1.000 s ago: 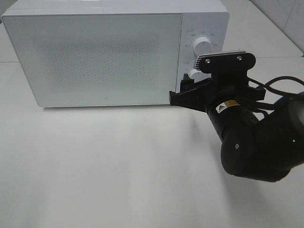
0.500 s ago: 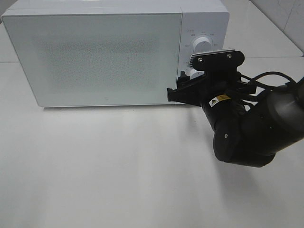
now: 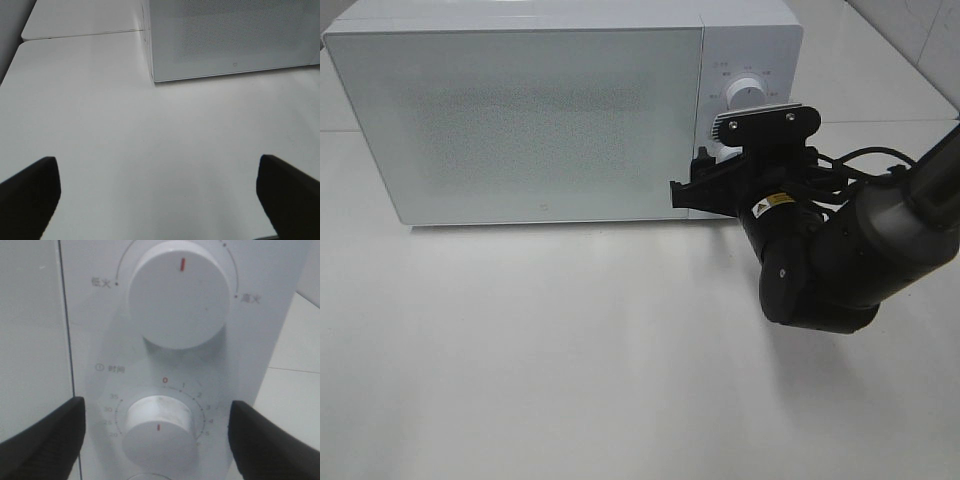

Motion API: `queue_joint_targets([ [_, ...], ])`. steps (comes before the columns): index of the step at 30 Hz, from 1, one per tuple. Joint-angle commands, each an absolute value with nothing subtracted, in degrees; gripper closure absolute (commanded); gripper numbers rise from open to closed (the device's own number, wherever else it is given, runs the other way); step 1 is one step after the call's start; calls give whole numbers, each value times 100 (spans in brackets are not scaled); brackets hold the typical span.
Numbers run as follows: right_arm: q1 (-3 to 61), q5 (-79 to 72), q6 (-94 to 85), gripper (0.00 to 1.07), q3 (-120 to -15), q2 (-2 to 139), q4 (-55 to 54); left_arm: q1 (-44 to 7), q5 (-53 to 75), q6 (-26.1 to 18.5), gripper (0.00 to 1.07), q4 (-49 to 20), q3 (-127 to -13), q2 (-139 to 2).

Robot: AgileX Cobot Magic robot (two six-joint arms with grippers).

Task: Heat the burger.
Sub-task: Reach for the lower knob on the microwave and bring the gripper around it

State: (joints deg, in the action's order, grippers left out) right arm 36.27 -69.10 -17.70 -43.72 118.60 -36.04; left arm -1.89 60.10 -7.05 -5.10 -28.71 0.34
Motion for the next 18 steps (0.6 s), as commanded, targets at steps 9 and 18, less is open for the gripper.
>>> queue_joint_targets([
  [9, 3541, -6933, -1639, 34, -4561, 11975, -3489, -172, 5959, -728, 7, -533, -2848, 138],
  [18, 3478, -6893, -1616, 42, -4595, 12072, -3409, -172, 5959, -728, 7, -533, -2848, 138],
])
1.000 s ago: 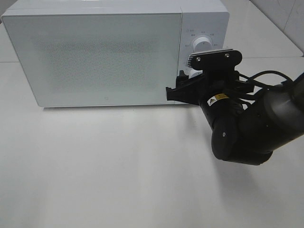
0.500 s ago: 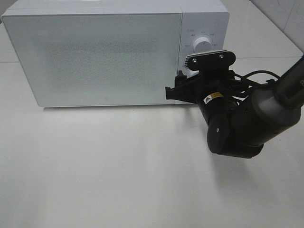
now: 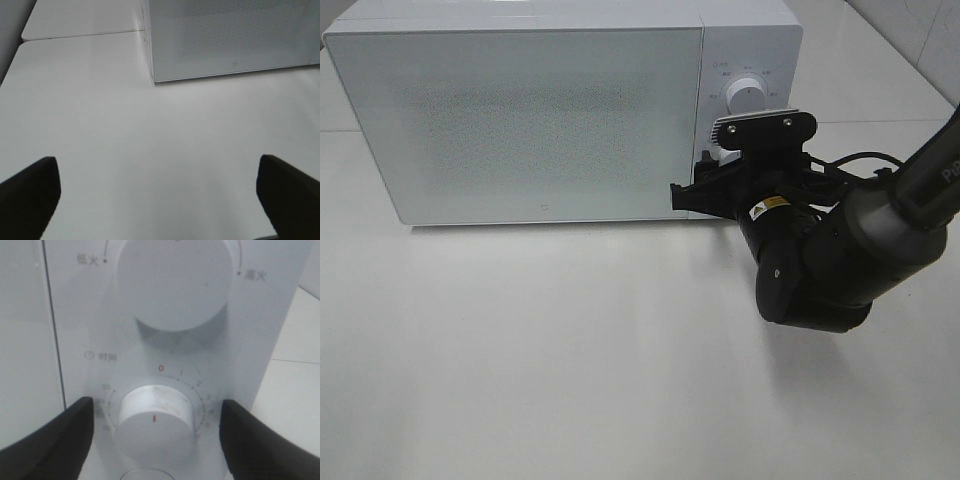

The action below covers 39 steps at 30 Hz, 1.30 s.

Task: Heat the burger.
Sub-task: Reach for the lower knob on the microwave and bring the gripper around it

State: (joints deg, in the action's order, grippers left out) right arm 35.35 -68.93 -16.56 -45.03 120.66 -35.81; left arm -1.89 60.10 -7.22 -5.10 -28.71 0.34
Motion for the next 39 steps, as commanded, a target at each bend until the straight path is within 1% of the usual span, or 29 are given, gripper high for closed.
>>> queue_joint_targets([
  [1, 3478, -6893, -1616, 42, -4595, 12072, -3409, -172, 5959, -728, 7, -533, -2848, 138],
  [2, 3478, -6893, -1616, 43, -4595, 12072, -3409, -172, 5959, -728, 7, -533, -2848, 138],
  [3, 3478, -6893, -1616, 47, -4595, 12072, -3398, -172, 5959, -728, 7, -533, -2848, 138],
  [4, 3478, -6893, -1616, 47, -4595, 12072, -3398, -172, 5959, -728, 7, -533, -2848, 138],
  [6, 3484, -6898, -1616, 60, -4595, 12072, -3392, -172, 5959, -728, 7, -533, -2848, 138],
  [7, 3484, -6898, -1616, 60, -4595, 12072, -3392, -172, 5959, -728, 7, -533, -2848, 138],
  [8, 3484, -6950, -1621, 73, -4595, 12072, -3392, -172, 5959, -728, 7, -533, -2848, 138],
  [9, 3484, -6950, -1621, 73, -4595, 12072, -3392, -172, 5959, -728, 7, -533, -2848, 138],
  [10, 3484, -6984, -1621, 79, -4595, 12072, -3392, -172, 5959, -728, 7, -533, -2848, 138],
  [11, 3484, -7007, -1621, 90, -4595, 12072, -3386, -172, 5959, -728, 7, -533, -2848, 138],
  [12, 3484, -7007, -1621, 90, -4595, 12072, -3386, -172, 5959, -728, 7, -533, -2848, 138],
  [13, 3484, -7024, -1627, 99, -4595, 12072, -3386, -172, 5959, -728, 7, -533, -2848, 138],
  [14, 3484, -7024, -1627, 103, -4595, 12072, -3386, -172, 5959, -728, 7, -533, -2848, 138],
  [15, 3484, -7024, -1627, 103, -4595, 12072, -3386, -172, 5959, -728, 7, -533, -2848, 138],
  [16, 3484, -7024, -1627, 106, -4595, 12072, -3380, -172, 5959, -728, 7, -533, -2848, 138],
  [21, 3484, -7036, -1581, 107, -4595, 12072, -3168, -172, 5959, -728, 7, -533, -2848, 138],
  [24, 3484, -7122, -1278, 107, -4595, 12072, -2945, -172, 5959, -728, 7, -533, -2848, 138],
  [26, 3484, -7196, -556, 107, -4595, 12072, -2796, -172, 5959, -728, 7, -533, -2848, 138],
  [27, 3484, -7196, -556, 107, -4595, 12072, -2796, -172, 5959, -728, 7, -533, -2848, 138],
  [28, 3484, -7196, 0, 107, -4595, 12072, -2750, -172, 5959, -728, 7, -533, -2848, 138],
  [29, 3484, -7196, 0, 107, -4595, 12072, -2750, -172, 5959, -728, 7, -533, -2848, 138],
  [30, 3484, -7196, 607, 107, -4595, 12072, -2733, -172, 5959, -728, 7, -533, -2848, 138],
  [32, 3484, -7196, 894, 107, -4595, 12072, -2699, -172, 5959, -728, 7, -533, -2848, 138],
  [33, 3484, -7196, 1736, 107, -4595, 12072, -2636, -172, 5959, -728, 7, -533, -2848, 138],
  [34, 3484, -7196, 1736, 107, -4595, 12072, -2636, -172, 5959, -728, 7, -533, -2848, 138],
  [35, 3484, -7196, 2624, 107, -4595, 12072, -2624, -172, 5959, -728, 7, -533, -2848, 138],
  [37, 3484, -7196, 2979, 107, -4595, 12072, -2618, -172, 5959, -728, 7, -533, -2848, 138],
  [38, 3484, -7214, 3810, 107, -4595, 12072, -2567, -172, 5959, -728, 7, -533, -2848, 138],
  [39, 3484, -7236, 4114, 107, -4595, 12072, -2555, -172, 5959, -728, 7, -533, -2848, 138],
])
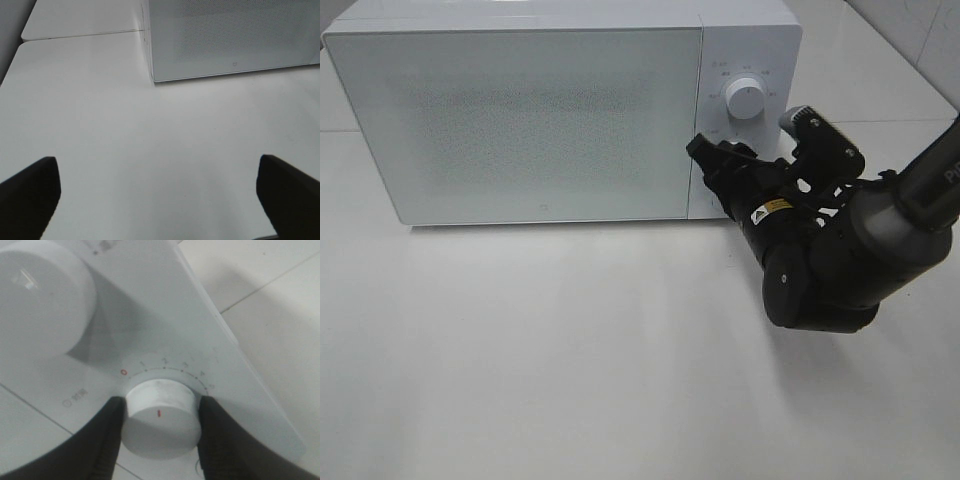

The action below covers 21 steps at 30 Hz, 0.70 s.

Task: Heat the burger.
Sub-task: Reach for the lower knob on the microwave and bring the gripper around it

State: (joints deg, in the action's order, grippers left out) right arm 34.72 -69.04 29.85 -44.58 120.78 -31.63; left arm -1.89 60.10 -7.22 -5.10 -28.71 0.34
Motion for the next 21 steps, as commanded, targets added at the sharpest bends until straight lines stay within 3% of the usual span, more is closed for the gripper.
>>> queue_joint_targets([
  [1, 3484, -7236, 4114, 107, -4595, 12072, -2555, -172, 5959, -728, 7, -533, -2848, 138],
  [9, 3484, -7454, 7546, 107, -4595, 12072, -2481, -172, 5959, -728, 7, -533, -2848, 138],
  [21, 3484, -7798, 8703, 107, -4595, 12072, -2378, -172, 5959, -728, 7, -533, -2848, 138],
])
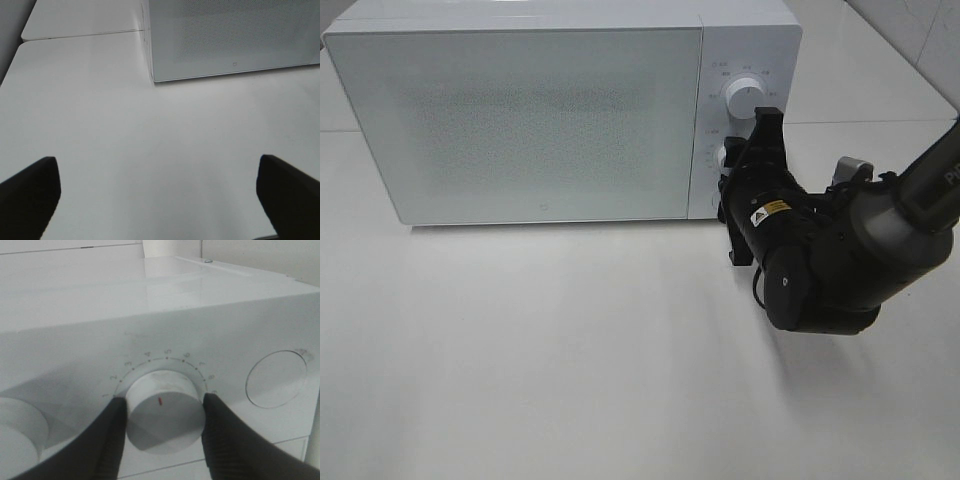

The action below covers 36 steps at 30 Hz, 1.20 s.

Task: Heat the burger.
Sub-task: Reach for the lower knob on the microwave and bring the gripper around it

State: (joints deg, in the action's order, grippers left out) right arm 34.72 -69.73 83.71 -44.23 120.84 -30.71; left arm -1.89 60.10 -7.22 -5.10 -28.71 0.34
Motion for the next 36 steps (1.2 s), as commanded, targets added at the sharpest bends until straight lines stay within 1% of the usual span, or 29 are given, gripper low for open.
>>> queue_joint_targets([
  [1, 3484, -7798, 8881, 107, -4595, 12072, -2378, -172, 5959, -728, 7, -533, -2848, 138],
  [15, 3484, -7798, 9213, 107, -4595, 12072, -2378, -172, 5959, -728, 7, -533, -2848, 138],
  [21, 3484, -7798, 9150, 104, -4595, 12072, -2378, -172, 5959, -728, 7, -533, -2848, 138],
  [27, 3484, -7798, 9150, 96, -4595, 12072, -2406, -172, 5959, -728, 7, -533, -2848, 138],
  [28, 3484, -7792, 9133, 92, -4595, 12072, -2435, -172, 5959, -728, 7, -533, -2848, 138],
  [29, 3484, -7792, 9133, 92, -4595, 12072, -2435, -172, 5959, -728, 7, -533, -2848, 138],
  [30, 3484, -7786, 9093, 87, -4595, 12072, -2498, -172, 5959, -728, 7, -533, -2848, 138],
  [31, 3484, -7786, 9093, 87, -4595, 12072, -2498, -172, 5959, -728, 7, -533, -2848, 138],
  [32, 3484, -7769, 9076, 84, -4595, 12072, -2504, -172, 5959, -728, 7, -533, -2848, 138],
  [33, 3484, -7752, 9070, 79, -4595, 12072, -2510, -172, 5959, -728, 7, -533, -2848, 138],
  [34, 3484, -7752, 9070, 79, -4595, 12072, -2510, -172, 5959, -728, 7, -533, -2848, 138],
  [35, 3484, -7735, 9018, 73, -4595, 12072, -2538, -172, 5959, -728, 7, -533, -2848, 138],
  [36, 3484, -7723, 8973, 71, -4595, 12072, -2561, -172, 5959, -728, 7, -533, -2848, 138],
])
